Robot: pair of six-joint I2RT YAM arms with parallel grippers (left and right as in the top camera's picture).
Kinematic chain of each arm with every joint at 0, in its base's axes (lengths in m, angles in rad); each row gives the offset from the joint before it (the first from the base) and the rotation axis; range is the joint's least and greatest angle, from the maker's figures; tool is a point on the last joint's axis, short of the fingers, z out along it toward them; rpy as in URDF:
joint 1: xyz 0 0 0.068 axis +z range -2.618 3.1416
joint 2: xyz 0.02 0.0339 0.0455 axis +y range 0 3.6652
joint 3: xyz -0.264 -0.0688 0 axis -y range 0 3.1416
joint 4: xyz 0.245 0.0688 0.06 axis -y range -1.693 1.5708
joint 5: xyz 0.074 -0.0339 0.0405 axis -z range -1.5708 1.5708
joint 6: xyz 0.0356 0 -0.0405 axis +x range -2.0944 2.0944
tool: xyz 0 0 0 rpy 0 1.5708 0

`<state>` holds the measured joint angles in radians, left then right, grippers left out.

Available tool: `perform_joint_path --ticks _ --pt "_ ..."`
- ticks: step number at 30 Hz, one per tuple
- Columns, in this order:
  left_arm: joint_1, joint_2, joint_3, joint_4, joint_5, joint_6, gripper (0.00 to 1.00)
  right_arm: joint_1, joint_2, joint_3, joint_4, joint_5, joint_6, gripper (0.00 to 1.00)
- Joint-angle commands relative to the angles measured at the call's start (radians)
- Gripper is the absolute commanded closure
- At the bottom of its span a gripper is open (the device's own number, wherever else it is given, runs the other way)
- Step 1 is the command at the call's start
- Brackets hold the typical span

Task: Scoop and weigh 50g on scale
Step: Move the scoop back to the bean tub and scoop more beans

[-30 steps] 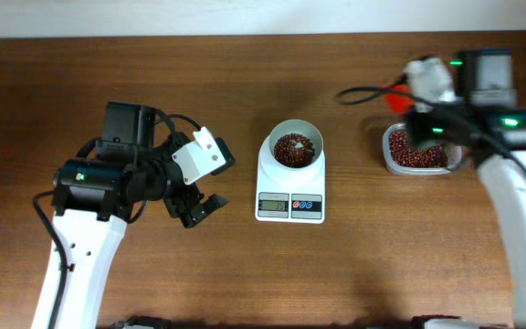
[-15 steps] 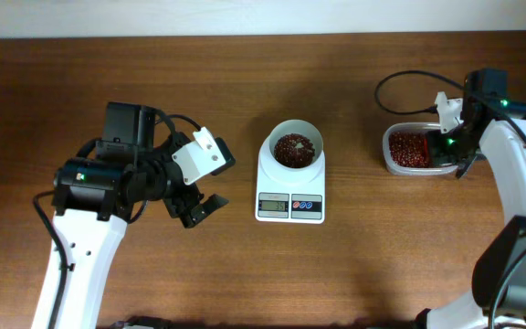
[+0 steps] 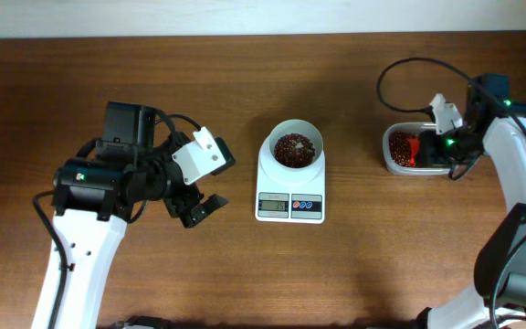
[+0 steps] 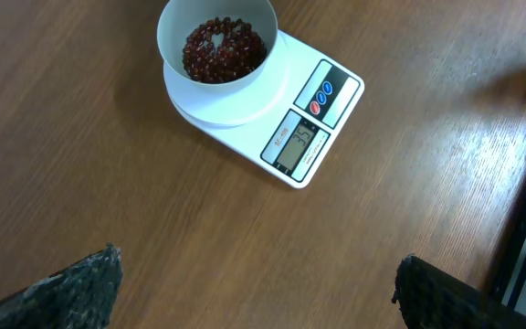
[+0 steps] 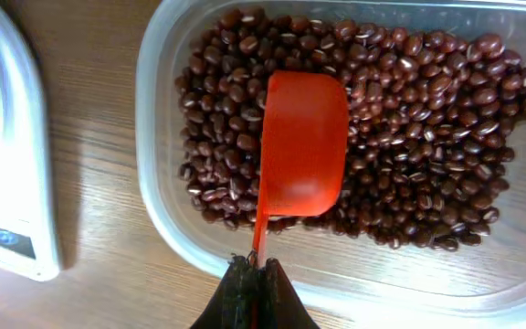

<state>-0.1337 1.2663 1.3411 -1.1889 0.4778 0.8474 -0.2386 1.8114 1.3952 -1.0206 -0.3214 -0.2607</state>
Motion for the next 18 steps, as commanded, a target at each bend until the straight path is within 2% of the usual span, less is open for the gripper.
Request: perform_joint_path --ticks 1,4,9,14,18 --pt "-0.001 -0.003 0.003 -0.001 0.003 -0.006 0.01 -0.101 0.011 -0.005 -0.013 -0.163 0.008 0.96" --pt "-0.001 -0.003 0.003 -0.001 0.003 -0.006 0.01 -0.184 0.011 -0.005 -0.041 -0.193 0.007 0.96" --pt "-0.001 -0.003 0.003 -0.001 0.003 -0.006 0.01 -0.306 0.011 -0.005 -0.06 -0.397 -0.031 0.96" --pt "-0.001 -0.003 0.003 -0.001 0.003 -0.006 0.01 -0.364 0.011 -0.005 -0.117 -0.478 -0.102 0.96" --pt "-0.001 -0.003 0.003 -0.001 0.003 -0.006 0.01 -0.365 0.011 -0.005 -0.131 -0.551 -0.102 0.96"
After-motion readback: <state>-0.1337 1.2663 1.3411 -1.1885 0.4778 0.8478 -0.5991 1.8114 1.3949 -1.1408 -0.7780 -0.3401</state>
